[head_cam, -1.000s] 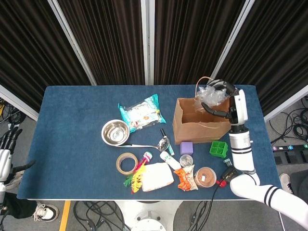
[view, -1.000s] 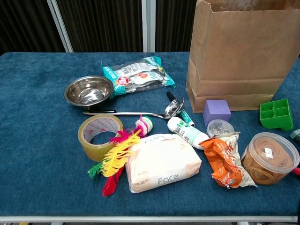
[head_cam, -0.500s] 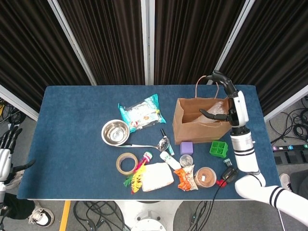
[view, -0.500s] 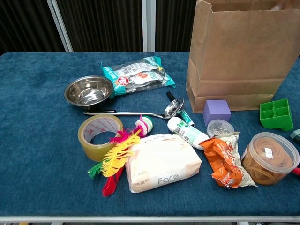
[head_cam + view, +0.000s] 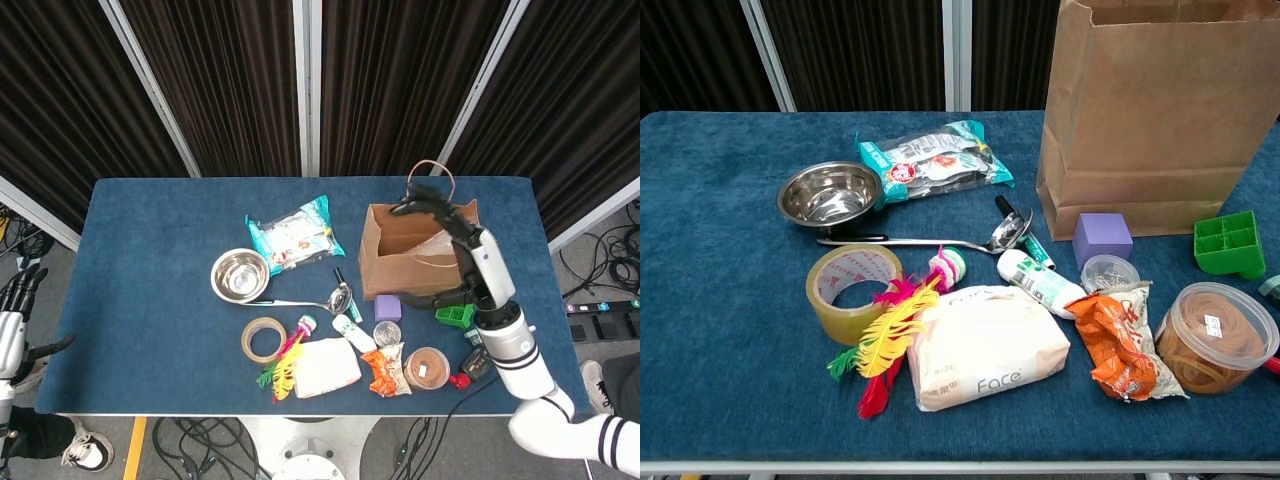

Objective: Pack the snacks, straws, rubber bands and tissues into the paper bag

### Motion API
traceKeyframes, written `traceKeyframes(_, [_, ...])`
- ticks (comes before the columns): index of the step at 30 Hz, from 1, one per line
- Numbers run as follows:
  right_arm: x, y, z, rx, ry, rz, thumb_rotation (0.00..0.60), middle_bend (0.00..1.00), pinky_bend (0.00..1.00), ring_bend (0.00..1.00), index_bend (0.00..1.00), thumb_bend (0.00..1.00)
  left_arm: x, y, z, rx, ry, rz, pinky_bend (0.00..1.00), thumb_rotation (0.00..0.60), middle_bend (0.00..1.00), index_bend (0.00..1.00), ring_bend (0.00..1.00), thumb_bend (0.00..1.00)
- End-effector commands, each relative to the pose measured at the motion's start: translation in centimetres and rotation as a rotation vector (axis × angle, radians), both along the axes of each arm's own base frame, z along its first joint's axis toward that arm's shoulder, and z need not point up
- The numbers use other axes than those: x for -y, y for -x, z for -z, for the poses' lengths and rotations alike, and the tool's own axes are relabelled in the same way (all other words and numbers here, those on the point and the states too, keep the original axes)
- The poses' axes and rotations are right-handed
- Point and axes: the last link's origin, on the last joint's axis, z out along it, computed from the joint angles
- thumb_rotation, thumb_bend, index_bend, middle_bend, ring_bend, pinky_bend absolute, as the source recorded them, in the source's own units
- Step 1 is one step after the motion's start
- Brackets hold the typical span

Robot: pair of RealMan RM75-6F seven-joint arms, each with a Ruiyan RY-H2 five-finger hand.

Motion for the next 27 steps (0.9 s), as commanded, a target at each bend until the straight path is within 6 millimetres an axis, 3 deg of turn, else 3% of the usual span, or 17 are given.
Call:
traceKeyframes(1, [-2.0,2.0,1.5,-0.294,-0.116,-0.011,0.6,0.27,0.18,0.11,0.2,0.0,0.0,0.0,0.0,0.001,0.0,0.001,0.14,0.6,0.14,0.1,0.01,0.03])
traceKeyframes(6, [-3.0,5.3,1.9,-0.678,-0.058,0.066,0.6,0.29,0.19,0.13,0.21,0.0,-0.2,-0.2,0.2,0.001,0.005,0.003,0.14,0.6,0.14,0.1,0.01,0.03])
traceKeyframes(11, [-4.7,8.5,2.8,-0.874,-0.065,0.144,0.6,0.29,0.19,0.13,0.21,0.0,-0.2,-0.2,0.4,0.001,0.008,0.002,0.14,0.6,0.14,0.1,0.01,0.03])
traceKeyframes(21, [-5.8,14.4,6.1,-1.061,-0.016,0.239,0.6,0.29,0.19,0.13,0.21,0.0,0.1,-0.1,1.0,0.006,0.016,-0.006,0.14,0.6,0.14,0.1,0.01,0.03])
traceKeyframes(27, [-5.8,15.9,8.2,-1.106,-0.026,0.261,0.6,0.25,0.19,0.12,0.15,0.0,0.3,0.0,0.7,0.003,0.006,-0.008,0.14,0.6,0.14,0.1,0.01,0.03])
